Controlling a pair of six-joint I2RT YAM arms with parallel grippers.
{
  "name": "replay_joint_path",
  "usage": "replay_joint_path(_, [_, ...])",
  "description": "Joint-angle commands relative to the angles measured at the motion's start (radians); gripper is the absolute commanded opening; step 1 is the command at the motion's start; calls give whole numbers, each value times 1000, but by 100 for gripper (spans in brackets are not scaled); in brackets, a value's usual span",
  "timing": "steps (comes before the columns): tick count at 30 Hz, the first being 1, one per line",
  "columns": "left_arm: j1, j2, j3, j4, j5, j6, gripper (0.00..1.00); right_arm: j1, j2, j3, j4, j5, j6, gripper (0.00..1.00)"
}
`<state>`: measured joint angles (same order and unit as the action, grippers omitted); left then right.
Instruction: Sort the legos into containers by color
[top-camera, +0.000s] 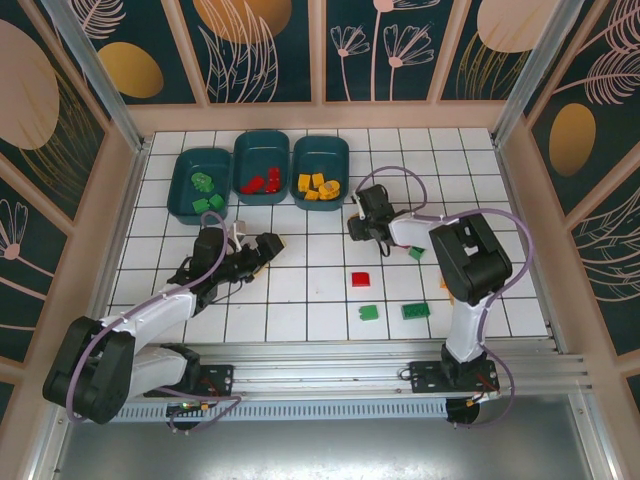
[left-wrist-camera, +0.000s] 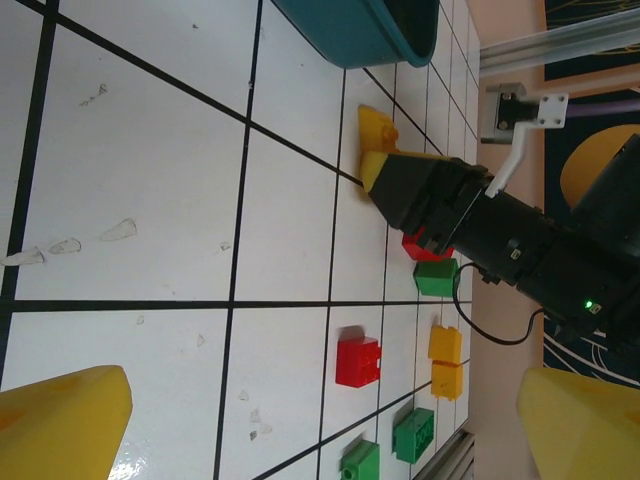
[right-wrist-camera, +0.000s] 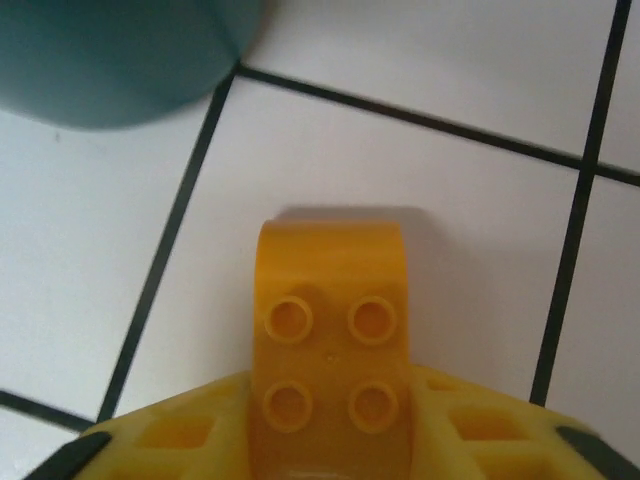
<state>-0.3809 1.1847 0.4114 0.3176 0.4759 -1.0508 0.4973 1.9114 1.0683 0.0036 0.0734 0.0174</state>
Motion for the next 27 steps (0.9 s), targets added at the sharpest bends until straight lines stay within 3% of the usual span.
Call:
replay_joint_path(1, [-5, -8, 1, -9, -32, -15, 99, -2, 3, 24, 2, -44, -12, 25])
replay_joint_path(7, [-6, -3, -5, -14, -51, -20, 99, 12, -175, -55, 23, -27, 48, 18])
replay_joint_path(10, [-5, 2, -20, -13, -63, -25, 98, 44, -283, -95, 56, 52, 90, 19])
replay_joint_path(13, [-20, -8, -20, -42, -101, -22, 94, 87, -314, -82, 90, 55, 122, 20])
replay_joint_path(18, [-79, -40, 55, -175, -190, 37, 94, 98, -154, 104, 70, 54, 130, 20])
replay_joint_path(24, [-155, -28, 50, -173, -204, 23, 94, 99, 25, 282, 79, 64, 145, 22])
replay_joint_path(27, [-179, -40, 45, -185, -213, 38, 94, 98, 88, 365, 53, 57, 145, 30])
